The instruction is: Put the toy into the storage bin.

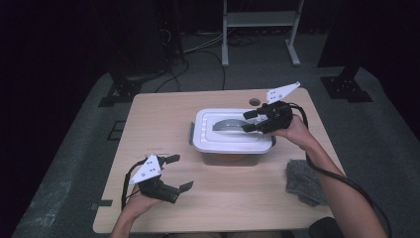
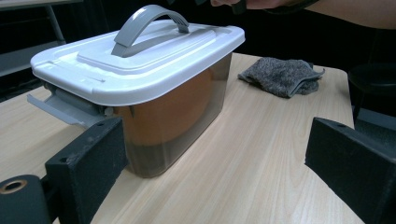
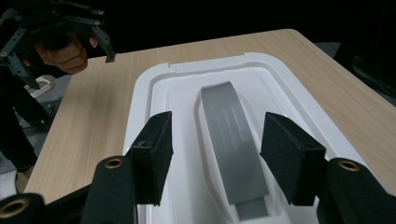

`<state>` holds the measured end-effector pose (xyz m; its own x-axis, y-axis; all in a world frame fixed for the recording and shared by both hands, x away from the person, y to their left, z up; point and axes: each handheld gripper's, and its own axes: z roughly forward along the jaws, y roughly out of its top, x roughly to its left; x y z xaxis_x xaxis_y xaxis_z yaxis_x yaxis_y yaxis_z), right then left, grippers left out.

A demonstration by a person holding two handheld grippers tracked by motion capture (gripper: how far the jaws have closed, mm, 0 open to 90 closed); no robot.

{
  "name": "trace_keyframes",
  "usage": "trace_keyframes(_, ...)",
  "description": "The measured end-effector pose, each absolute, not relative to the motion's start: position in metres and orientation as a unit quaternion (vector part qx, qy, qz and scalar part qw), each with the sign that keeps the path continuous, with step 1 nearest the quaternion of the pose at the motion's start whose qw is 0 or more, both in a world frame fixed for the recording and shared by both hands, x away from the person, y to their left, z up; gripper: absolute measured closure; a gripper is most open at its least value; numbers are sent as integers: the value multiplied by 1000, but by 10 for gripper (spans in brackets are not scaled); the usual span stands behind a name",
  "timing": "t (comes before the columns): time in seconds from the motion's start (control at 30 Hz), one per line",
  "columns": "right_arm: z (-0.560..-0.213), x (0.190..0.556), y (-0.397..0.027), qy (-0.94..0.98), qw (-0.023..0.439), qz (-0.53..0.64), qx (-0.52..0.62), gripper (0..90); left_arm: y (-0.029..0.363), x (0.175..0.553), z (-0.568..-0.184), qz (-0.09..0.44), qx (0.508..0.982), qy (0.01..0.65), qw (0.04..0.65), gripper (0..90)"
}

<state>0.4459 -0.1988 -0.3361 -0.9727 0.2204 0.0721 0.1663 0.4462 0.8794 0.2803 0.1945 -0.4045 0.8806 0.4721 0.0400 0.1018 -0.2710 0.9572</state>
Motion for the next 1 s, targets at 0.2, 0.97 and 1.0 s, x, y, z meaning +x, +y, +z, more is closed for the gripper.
trace_keyframes(0.2, -334, 435, -212, 846, 34, 518, 119, 409, 195, 281, -406, 160, 783, 184, 572, 45)
trace_keyframes(0.97, -326, 390, -259, 839, 68, 522, 142, 326, 191, 281, -405, 163, 782, 181, 574, 43)
trace_keyframes(1.0, -326, 388, -261, 838, 70, 522, 144, 324, 191, 281, -405, 162, 781, 181, 575, 43)
